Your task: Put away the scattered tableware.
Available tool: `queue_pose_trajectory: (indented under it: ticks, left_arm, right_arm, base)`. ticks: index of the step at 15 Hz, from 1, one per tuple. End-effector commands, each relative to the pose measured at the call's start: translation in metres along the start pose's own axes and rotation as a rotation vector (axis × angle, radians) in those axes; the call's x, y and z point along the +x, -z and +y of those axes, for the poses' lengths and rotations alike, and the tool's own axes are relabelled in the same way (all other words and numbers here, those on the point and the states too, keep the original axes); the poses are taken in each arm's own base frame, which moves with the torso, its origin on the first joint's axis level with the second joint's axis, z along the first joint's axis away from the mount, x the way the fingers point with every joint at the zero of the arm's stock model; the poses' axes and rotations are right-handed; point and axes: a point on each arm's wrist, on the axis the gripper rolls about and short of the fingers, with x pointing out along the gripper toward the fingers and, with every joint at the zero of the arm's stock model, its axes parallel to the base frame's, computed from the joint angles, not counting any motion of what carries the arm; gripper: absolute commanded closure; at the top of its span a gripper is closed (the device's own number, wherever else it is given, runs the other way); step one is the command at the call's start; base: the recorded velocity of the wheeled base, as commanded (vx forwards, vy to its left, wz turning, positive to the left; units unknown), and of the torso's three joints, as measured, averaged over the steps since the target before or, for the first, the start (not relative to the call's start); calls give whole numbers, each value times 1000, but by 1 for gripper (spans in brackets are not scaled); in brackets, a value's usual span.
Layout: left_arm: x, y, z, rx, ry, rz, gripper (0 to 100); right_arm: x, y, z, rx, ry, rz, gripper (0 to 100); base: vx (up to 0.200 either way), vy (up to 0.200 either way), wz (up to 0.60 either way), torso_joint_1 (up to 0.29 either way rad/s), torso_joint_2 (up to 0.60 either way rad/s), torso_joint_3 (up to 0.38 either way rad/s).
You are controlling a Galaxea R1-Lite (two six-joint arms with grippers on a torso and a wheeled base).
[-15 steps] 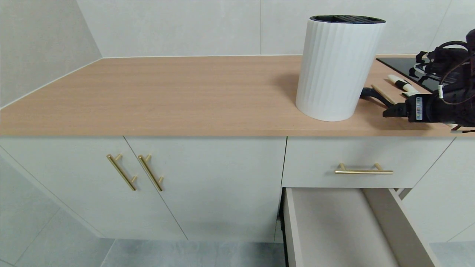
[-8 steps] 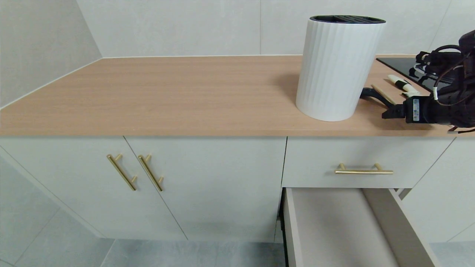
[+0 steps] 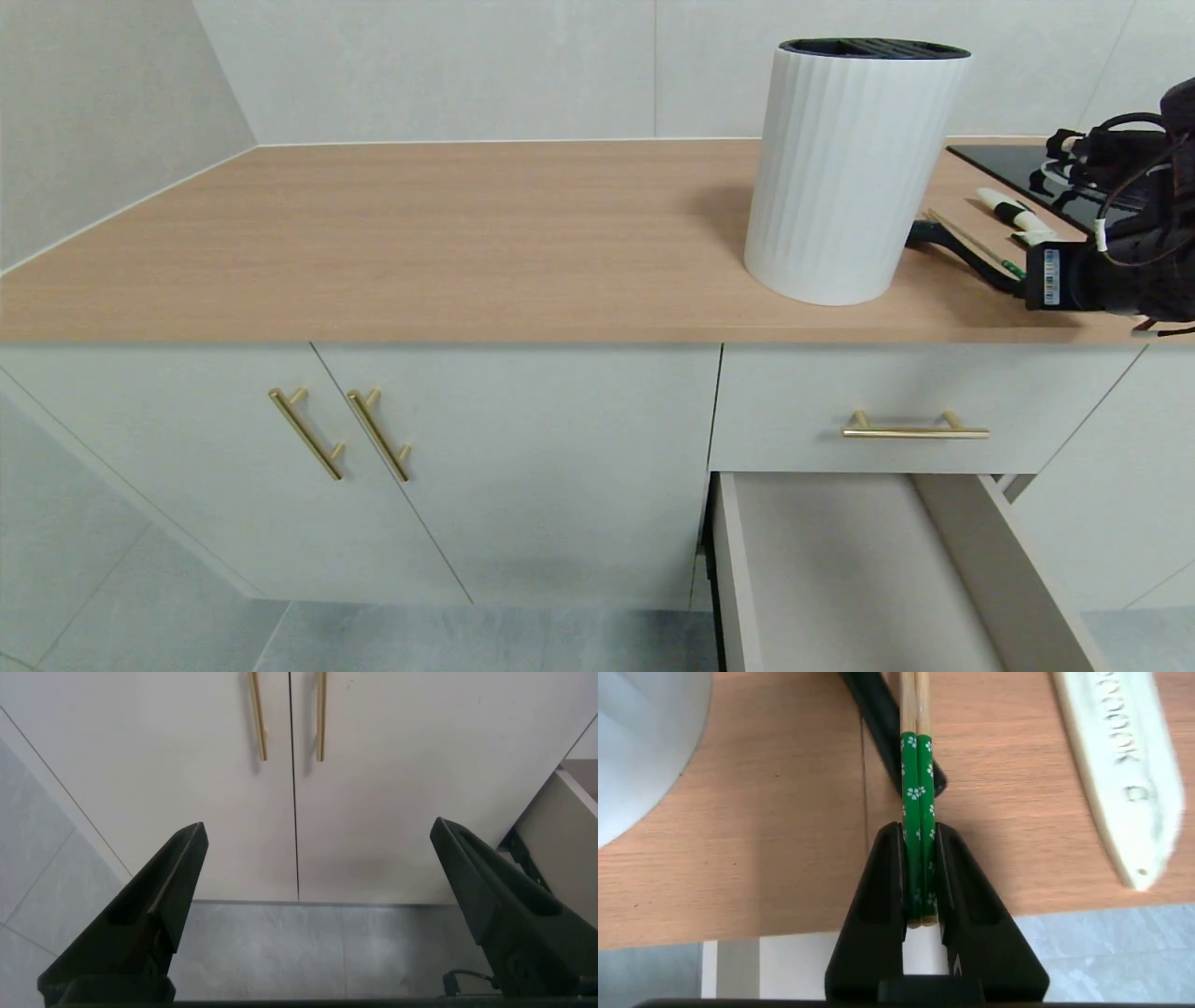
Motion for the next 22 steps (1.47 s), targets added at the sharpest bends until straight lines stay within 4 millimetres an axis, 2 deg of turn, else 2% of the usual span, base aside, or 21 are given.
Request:
queue_pose_trajectory:
  ticks: [1,3,5,7,10,12,13,16,17,18,22]
  left_arm:
    - [0,0,0,0,-1,2,0]
    - [0,0,0,0,-1,2,0]
    - [0,0,0,0,-1,-1,0]
    - [0,0,0,0,-1,2,0]
    - [0,0,0,0,-1,2,0]
    - [0,0,0,0,-1,2,0]
    - [0,0,0,0,-1,0,0]
    - [0,0,0,0,-1,2,0]
    - [0,0,0,0,-1,0,0]
    - [0,0,0,0,-1,2,0]
    - [0,0,0,0,-1,2,0]
  right_arm:
    - [-22,-5,-7,15,3,-50,100]
    - [-52,-6,-15,32,8,-111,100]
    - [-82,2,-23,40,-4,-149,100]
    - [-86,8,-25,40,-2,-138,100]
    - [-104,32,-35,62,5,-124,100]
    - [-133,55,-41,57,-73,-145,100]
    - [-139,62,-42,53,-101,-146,100]
    - [-173,92,-50,-52,-209,-135,100]
    - [-176,96,-50,-84,-248,-123,100]
    - [-183,112,-49,-196,-388,-72,100]
    - [-165,133,-45,-351,-424,33,100]
  base:
    - [0,0,0,0,0,0]
    - [0,0,0,0,0,0]
    - [0,0,0,0,0,0]
    - [0,0,0,0,0,0]
    - [0,0,0,0,0,0]
    - [0,0,0,0,0,0]
    - [0,0,0,0,0,0]
    - [0,0,0,0,0,0]
    - [0,0,0,0,0,0]
    - [0,0,0,0,0,0]
    - [0,0,0,0,0,0]
